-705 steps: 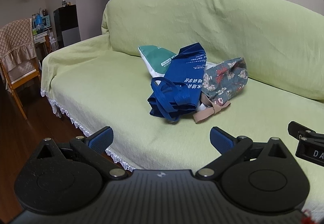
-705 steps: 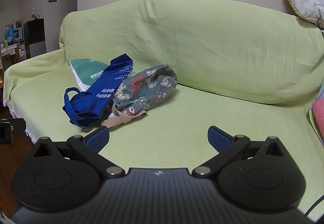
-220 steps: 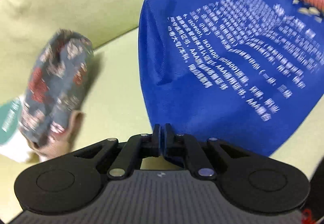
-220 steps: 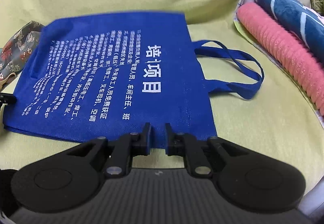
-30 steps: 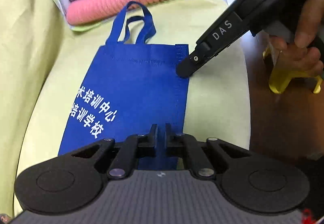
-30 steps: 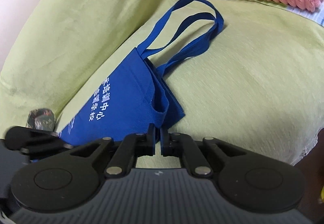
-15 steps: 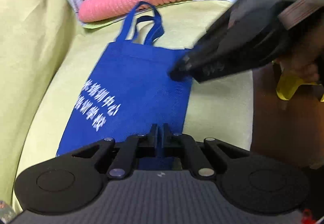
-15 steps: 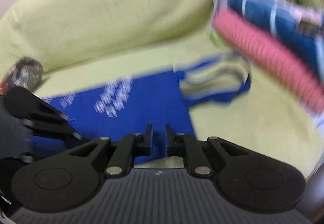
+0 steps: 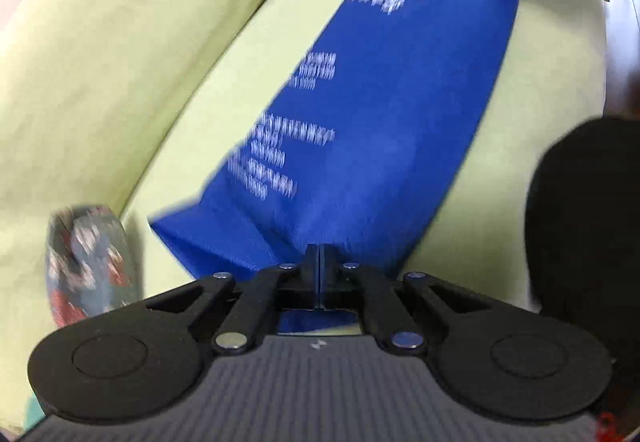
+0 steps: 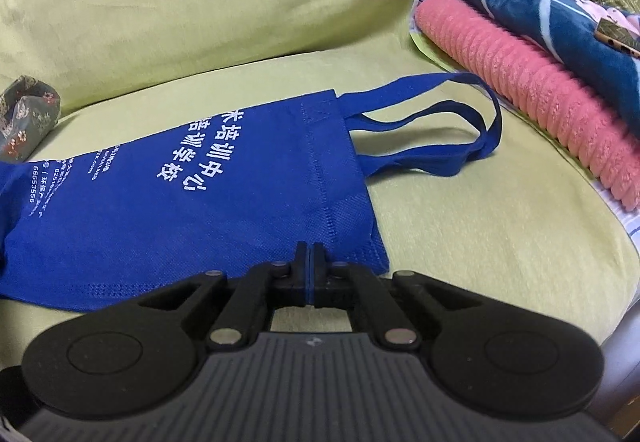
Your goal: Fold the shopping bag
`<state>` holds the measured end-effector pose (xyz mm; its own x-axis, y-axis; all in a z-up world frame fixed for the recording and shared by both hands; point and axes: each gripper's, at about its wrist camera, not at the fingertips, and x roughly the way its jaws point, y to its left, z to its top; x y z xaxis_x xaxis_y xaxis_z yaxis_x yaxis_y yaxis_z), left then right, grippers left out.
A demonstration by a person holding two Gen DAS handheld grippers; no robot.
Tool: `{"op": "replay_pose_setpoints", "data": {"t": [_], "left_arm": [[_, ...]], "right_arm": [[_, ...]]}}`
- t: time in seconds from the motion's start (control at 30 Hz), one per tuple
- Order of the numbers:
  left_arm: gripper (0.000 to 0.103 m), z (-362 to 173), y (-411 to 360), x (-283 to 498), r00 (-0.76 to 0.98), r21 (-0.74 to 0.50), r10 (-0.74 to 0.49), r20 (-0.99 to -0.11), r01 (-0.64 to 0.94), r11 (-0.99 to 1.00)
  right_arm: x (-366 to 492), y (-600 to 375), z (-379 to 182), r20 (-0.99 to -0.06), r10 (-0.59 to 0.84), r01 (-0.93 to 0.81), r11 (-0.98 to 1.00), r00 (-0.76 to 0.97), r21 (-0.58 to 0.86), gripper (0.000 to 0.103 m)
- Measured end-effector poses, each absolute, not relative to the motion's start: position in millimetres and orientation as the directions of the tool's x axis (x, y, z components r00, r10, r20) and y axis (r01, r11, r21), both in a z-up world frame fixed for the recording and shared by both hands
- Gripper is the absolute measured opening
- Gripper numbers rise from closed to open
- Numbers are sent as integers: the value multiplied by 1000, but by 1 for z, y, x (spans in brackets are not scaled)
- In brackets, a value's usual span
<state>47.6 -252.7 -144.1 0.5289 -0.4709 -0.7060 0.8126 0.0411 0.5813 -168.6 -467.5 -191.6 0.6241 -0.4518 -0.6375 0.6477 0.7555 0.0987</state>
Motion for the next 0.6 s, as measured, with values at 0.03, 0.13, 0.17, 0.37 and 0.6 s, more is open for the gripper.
{"op": "replay_pose_setpoints", "data": {"t": [0.03,0.13,0.17,0.37,0.6], "left_arm": [[4,-138,-257,39,511,576,-505,-696,817,33],[9,-130,-276,23,465,559,-574,-674,829,15],[9,-134,-285,23,469,566,-573,-673,824,9],[0,-163,-310,50,573,628,-453,-684,778,36],[6,-131,-277,61,572,634,-469,-673,773,32]], "right_arm": [[-168,-467,-191,-640,-453,647,757,621,93,0],[-167,-467,-190,-645,-449,647,757,618,93,0],[-167,-467,-190,-647,-448,648,756,617,95,0],[-166,-466,-189,-653,-448,643,762,611,79,0],[-167,-468,-189,-654,-437,642,760,618,98,0]]}}
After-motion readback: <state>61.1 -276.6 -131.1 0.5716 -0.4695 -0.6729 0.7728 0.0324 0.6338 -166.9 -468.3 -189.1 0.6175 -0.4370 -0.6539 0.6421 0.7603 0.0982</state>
